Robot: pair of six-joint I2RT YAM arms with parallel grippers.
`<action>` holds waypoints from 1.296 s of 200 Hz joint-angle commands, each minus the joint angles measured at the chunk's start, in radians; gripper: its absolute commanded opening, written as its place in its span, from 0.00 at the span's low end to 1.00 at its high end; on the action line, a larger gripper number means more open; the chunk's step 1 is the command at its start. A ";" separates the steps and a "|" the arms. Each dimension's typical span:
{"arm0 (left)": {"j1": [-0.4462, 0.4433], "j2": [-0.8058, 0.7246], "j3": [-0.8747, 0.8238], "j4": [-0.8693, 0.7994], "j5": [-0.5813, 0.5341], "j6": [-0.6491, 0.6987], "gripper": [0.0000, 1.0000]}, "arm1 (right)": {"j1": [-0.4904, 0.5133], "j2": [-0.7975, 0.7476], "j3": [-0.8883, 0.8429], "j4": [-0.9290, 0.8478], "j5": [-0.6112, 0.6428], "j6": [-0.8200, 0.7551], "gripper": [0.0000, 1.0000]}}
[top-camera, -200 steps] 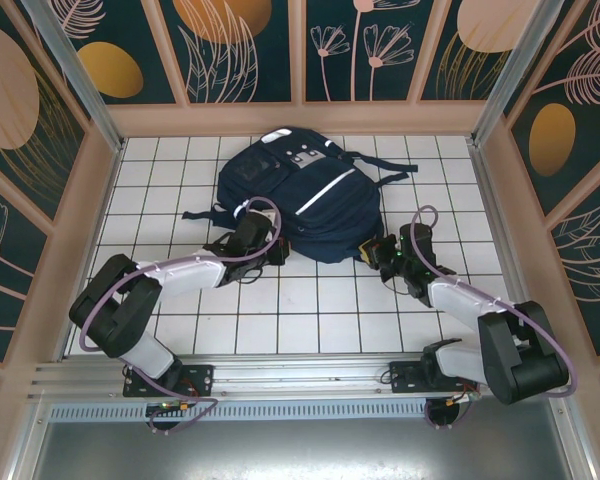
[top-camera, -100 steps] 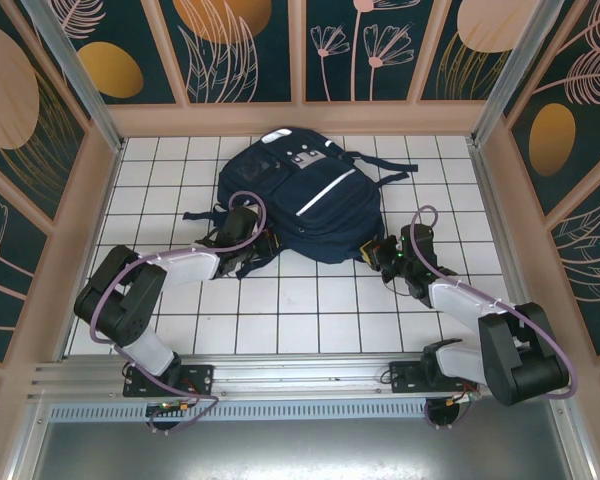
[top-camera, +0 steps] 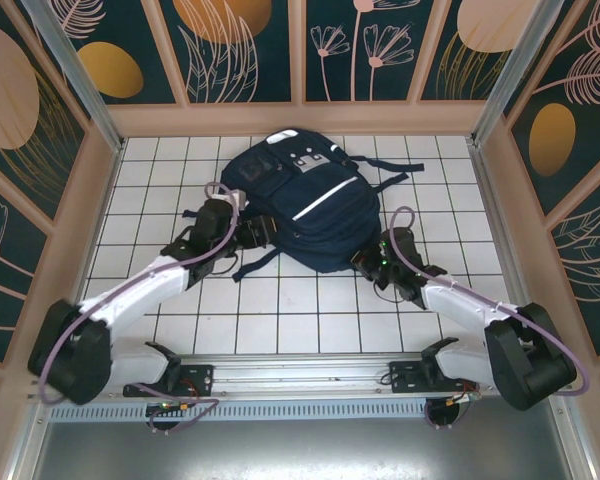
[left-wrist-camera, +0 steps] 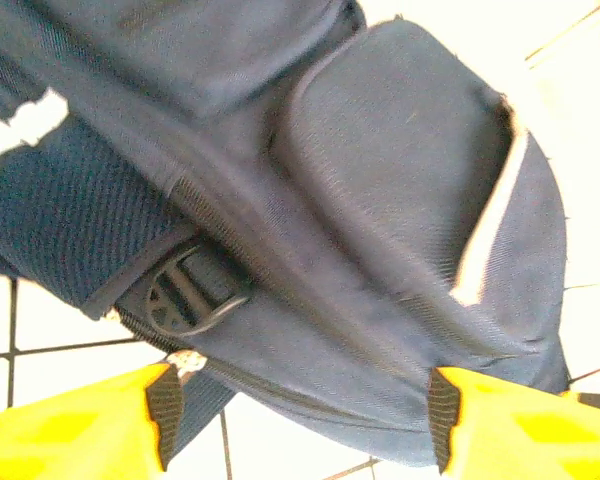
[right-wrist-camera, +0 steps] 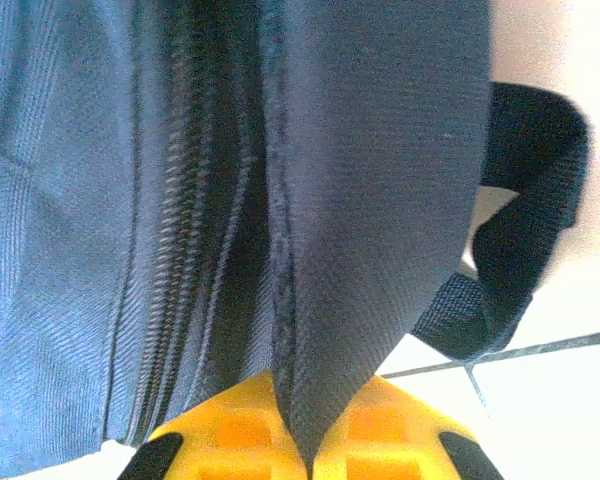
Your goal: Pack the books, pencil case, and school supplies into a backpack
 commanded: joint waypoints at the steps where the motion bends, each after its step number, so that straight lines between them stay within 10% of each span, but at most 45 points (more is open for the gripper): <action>1: 0.005 -0.109 0.034 -0.154 -0.077 0.070 0.72 | 0.110 -0.019 0.032 -0.108 0.029 -0.064 0.00; 69: 0.006 -0.271 0.062 -0.260 -0.311 0.193 0.98 | 0.524 0.267 0.314 -0.191 -0.035 -0.199 0.00; 137: 0.006 -0.353 0.017 -0.248 -0.376 0.197 0.99 | 0.626 0.578 0.609 -0.223 -0.053 -0.262 0.07; 210: 0.005 -0.280 0.032 -0.231 -0.269 0.213 0.99 | 0.655 0.374 0.504 -0.168 0.060 -0.383 0.53; 219: 0.007 -0.273 0.031 -0.231 -0.280 0.209 0.99 | 0.653 0.287 0.466 -0.144 0.086 -0.439 0.97; 259: 0.067 -0.303 0.015 -0.163 -0.476 0.162 0.99 | 0.590 0.024 0.490 -0.254 0.531 -0.597 0.99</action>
